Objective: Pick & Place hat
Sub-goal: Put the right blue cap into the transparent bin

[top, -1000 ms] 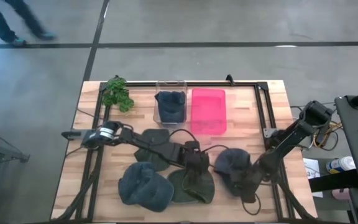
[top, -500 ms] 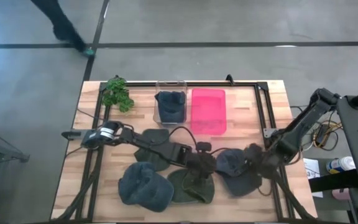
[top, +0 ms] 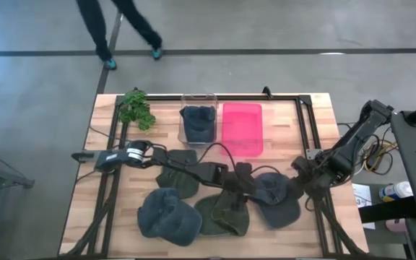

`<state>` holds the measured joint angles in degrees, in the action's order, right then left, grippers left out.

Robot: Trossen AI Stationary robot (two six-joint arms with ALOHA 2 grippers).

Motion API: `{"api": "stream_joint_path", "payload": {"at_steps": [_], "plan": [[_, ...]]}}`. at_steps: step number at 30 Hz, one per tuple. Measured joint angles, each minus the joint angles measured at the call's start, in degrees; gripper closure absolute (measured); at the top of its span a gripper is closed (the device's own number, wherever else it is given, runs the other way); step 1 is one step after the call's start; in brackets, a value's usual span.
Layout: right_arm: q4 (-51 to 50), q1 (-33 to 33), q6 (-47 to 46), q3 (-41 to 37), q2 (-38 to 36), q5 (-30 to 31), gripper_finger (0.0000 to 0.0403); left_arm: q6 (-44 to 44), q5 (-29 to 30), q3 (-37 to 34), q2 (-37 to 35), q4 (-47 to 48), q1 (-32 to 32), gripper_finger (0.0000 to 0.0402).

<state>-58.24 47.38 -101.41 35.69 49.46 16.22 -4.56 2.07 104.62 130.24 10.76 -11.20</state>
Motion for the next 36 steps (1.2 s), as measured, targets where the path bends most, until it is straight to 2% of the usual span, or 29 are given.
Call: {"api": "stream_joint_path", "payload": {"at_steps": [7, 12, 21, 24, 27, 31, 34, 36], "plan": [[-1.6, 0.1, -6.8, -0.3, 1.3, -0.7, 0.0211, 0.2, -1.6, 0.1, 2.3, -3.2, -0.1, 0.0209], [-0.5, 0.1, -8.4, -2.1, 1.4, -6.4, 0.0202, 0.4, -4.2, 0.1, 2.6, -4.8, -0.2, 0.0209], [11.6, 0.0, -11.1, -10.8, 0.9, -2.8, 0.0208, 0.1, -8.0, 0.1, 2.9, -2.9, -0.2, 0.0209], [17.5, 0.0, -11.1, -13.2, 0.9, -1.2, 0.0223, 0.2, -8.6, 0.1, 3.4, -2.3, -0.2, 0.0209], [19.4, 0.0, -10.3, -13.8, 0.9, 1.1, 0.0255, 0.2, -8.6, 0.0, 3.4, -2.3, -0.2, 0.0209], [17.5, 0.0, -5.8, -13.2, 0.9, 3.3, 0.0321, 0.4, -8.0, 0.0, 3.0, 0.2, -0.2, 0.0209], [15.6, 0.0, -0.3, -11.7, 1.0, 4.6, 0.0376, 0.7, -4.9, 0.3, 0.9, 5.2, -0.3, 0.0209], [13.4, 0.0, 4.2, -10.5, 1.0, 5.5, 0.0383, 0.8, -2.1, 1.6, -1.4, 10.4, -0.4, 0.0209]]}}
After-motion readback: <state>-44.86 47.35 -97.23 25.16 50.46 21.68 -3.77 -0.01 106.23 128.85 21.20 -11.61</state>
